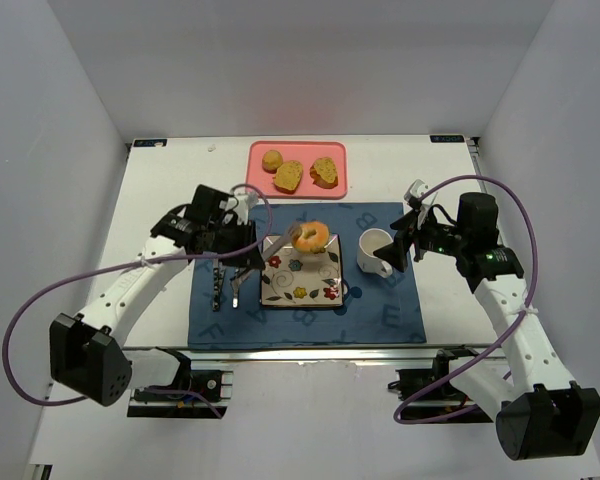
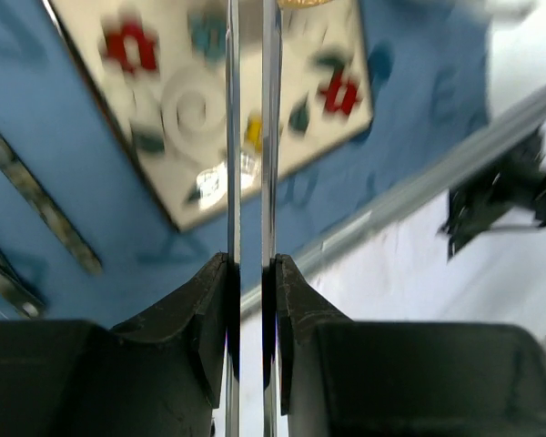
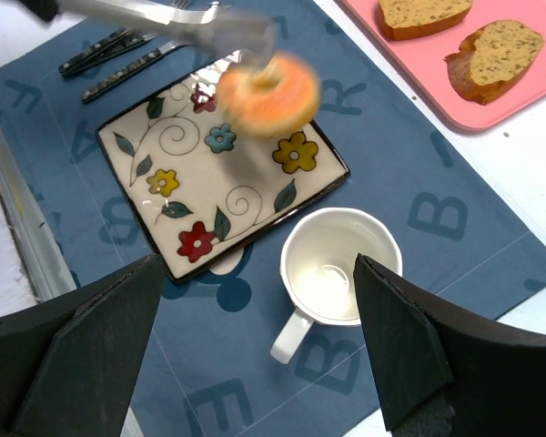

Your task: Place the bread

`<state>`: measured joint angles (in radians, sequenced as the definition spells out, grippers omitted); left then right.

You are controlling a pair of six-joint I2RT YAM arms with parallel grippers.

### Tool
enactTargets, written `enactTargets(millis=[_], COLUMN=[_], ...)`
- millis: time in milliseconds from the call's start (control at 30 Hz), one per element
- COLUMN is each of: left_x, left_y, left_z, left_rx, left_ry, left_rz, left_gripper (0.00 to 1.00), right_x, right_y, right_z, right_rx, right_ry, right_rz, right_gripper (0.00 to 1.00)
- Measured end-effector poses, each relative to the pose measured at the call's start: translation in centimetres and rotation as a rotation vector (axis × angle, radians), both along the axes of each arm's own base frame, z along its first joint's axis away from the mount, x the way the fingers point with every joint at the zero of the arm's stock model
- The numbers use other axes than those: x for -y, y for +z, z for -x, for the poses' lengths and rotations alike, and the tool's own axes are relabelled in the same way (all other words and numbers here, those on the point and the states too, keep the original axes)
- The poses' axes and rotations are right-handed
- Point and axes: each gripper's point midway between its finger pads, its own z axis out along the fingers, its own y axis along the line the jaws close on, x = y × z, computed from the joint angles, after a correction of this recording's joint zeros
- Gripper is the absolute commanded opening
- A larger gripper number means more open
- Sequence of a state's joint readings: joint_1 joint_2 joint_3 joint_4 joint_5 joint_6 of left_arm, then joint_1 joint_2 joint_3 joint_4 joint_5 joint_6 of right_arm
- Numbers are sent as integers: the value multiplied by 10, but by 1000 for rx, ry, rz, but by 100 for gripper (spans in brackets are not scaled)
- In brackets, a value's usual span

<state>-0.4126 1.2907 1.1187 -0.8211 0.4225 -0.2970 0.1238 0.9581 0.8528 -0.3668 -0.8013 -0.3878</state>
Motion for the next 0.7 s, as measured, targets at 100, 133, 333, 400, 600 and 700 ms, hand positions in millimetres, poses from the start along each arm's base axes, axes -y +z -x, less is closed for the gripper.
enactTargets(millis=[100,133,333,400,600,700], left_x=[-4,-4,-1,-2,-3,-1], left_y=[-22,-27,-35,-34,-11,8], left_z=[25,30,36,34,17,4], left_rx=[-68,-80,-84,-73,4,66], left_ry=[-20,-24,-31,-27,-7,12], left_rz=[-25,-31,-52,-61,-72,-67], left_gripper=[20,23,52,56,56,52], right_x=[-2,-2,-2,-2,-2,-2], right_y=[-1,-2,-3,-3,-3,-3], right_z=[1,1,1,1,1,1], right_rx=[-14,-19,-27,-27,-27,-27], right_ry=[8,9,11,11,11,11], right_rz=[-8,-10,-13,-13,-13,-13], right_gripper=[89,89,89,89,89,89])
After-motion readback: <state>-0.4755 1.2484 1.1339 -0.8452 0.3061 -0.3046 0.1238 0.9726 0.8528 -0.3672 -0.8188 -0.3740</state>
